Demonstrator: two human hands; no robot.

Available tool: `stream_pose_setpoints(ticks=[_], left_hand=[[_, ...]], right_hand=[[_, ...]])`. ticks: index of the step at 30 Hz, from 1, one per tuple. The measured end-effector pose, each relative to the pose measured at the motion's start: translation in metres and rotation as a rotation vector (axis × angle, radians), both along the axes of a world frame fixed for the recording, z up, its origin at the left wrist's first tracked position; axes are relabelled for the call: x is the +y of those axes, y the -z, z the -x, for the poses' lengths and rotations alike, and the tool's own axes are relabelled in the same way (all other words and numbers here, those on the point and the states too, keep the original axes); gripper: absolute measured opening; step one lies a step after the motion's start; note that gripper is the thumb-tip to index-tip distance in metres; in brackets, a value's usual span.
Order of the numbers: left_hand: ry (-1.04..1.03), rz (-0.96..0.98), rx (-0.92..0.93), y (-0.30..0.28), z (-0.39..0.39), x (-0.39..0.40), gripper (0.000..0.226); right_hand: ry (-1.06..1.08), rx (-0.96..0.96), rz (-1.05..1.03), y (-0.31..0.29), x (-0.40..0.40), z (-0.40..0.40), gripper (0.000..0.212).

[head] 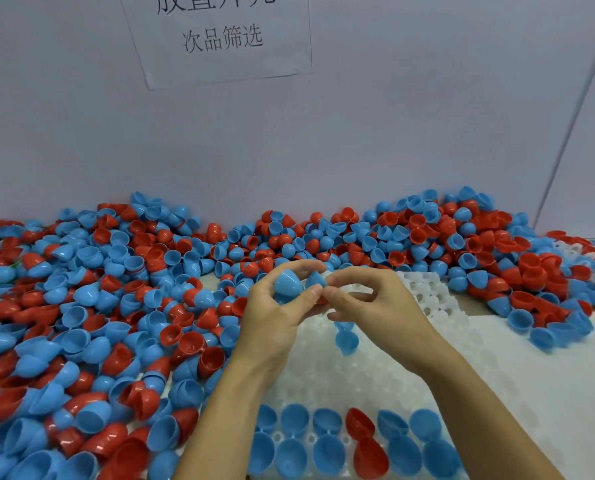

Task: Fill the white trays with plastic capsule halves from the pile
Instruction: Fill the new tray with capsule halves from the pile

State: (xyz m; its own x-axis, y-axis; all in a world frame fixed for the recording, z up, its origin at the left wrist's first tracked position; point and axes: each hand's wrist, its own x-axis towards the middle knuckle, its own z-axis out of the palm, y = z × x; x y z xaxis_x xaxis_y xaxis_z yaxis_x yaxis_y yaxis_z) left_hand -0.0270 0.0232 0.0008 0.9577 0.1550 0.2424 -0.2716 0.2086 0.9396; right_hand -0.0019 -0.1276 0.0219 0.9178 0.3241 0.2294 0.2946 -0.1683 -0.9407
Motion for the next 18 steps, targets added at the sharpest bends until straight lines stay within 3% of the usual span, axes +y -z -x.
stream_pose_setpoints(ticks=[6, 13, 18], left_hand=[[0.029, -0.069, 0.01, -0.001, -0.001, -0.005, 0.03], [-0.012, -0.001, 0.02, -0.001, -0.002, -0.002, 0.027], [-0.032, 0.057, 0.046, -0.003, -0.002, -0.002, 0.029]], right_hand=[[0.104, 0.097, -0.157, 0.003, 0.0, -0.003, 0.012], [0.171, 0.29, -0.39, -0.002, -0.006, -0.01, 0.018], [0.145, 0.345, -0.447, -0.003, -0.01, -0.011, 0.019]])
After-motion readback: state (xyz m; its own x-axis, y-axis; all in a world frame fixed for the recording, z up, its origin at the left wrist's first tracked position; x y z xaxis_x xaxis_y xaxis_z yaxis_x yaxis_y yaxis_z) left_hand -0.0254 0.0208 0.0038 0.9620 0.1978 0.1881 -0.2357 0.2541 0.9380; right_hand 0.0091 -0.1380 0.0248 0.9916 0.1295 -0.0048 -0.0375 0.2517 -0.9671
